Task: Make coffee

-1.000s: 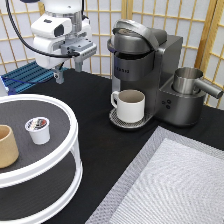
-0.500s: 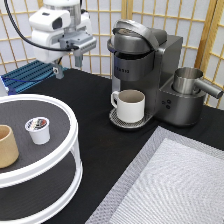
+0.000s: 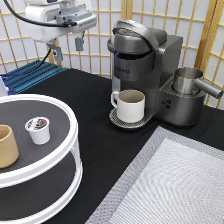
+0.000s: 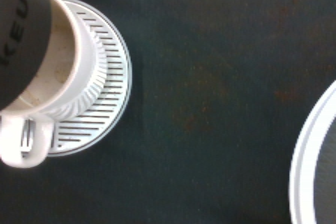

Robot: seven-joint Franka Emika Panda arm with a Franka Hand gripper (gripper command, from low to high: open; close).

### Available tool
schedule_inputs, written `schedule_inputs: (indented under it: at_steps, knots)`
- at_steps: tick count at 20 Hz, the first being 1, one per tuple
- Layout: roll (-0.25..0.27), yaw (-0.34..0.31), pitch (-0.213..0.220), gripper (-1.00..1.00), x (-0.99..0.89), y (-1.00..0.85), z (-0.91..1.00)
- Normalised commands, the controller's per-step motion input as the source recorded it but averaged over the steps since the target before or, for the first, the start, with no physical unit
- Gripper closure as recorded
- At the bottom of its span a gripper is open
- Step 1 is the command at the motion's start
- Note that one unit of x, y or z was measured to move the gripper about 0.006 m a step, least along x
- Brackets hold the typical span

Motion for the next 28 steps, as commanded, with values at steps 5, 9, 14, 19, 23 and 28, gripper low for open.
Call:
schedule_inputs:
  at_steps: [5,9,14,19,23,28]
  knots:
    - [0.014,0.000,0.162,-1.00,0.86,0.06,0.55]
    - [0.000,0.000,0.165,-1.00,1.00,0.03,0.67]
    - [0.015,0.000,0.180,-1.00,1.00,0.07,0.65]
    - [0.068,0.000,0.186,-1.00,0.97,0.04,0.43]
    - [0.089,-0.002,0.184,-1.00,0.82,0.14,0.36]
    - [0.120,-0.012,0.167,-1.00,0.50,0.25,0.30]
